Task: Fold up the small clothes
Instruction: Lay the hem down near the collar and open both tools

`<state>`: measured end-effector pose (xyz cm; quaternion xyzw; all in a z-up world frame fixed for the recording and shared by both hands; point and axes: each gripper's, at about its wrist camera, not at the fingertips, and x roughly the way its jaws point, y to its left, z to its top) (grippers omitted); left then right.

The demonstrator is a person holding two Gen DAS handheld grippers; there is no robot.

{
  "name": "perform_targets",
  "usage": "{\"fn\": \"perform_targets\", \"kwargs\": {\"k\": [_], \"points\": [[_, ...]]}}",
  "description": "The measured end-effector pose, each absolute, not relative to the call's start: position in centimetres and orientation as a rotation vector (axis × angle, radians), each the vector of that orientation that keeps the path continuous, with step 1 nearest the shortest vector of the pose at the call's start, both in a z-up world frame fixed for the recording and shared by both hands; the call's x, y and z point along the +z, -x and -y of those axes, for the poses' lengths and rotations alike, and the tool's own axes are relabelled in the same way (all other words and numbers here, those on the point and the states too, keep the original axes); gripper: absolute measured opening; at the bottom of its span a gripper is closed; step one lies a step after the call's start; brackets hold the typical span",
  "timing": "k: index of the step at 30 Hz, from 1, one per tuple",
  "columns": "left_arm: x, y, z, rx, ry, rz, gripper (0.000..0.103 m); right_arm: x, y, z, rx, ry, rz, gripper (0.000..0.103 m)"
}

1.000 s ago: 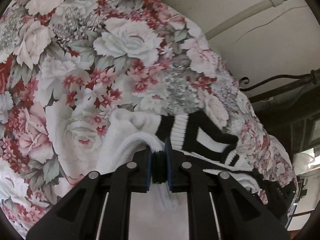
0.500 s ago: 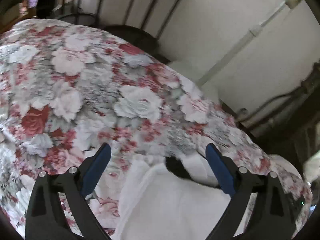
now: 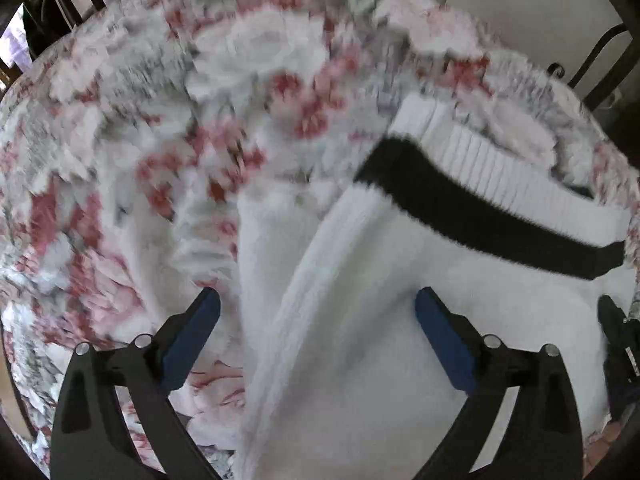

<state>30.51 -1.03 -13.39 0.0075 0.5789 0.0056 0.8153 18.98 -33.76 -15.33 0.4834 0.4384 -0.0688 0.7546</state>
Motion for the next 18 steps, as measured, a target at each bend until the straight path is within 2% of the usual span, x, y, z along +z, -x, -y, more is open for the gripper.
{"fn": "perform_targets", "kwargs": {"k": [1,3,7,18], "points": [[-12.5,-30.2,1.2,0.023,-0.045,-1.189,0.095,-13.9,-19.1,33.1,-0.165,-0.971,-0.946,0.016],[-11.1,-29.7,1.8,0.021,-0.087,-1.144,0.095,-12.2,-19.4,31.6,-0.142,-0.893,-0.938,0.036],[-10.3,-29.1,2.3,-0.014,-0.093,-1.108,0.095,-10.7,-19.4,29.0,-0.118,-0.820,-0.968,0.037],[-9.7,-28.6,3.0,-0.046,-0.085,-1.094,0.095,-11.0,-18.2,27.5,-0.128,-0.771,-1.008,0.038]]}}
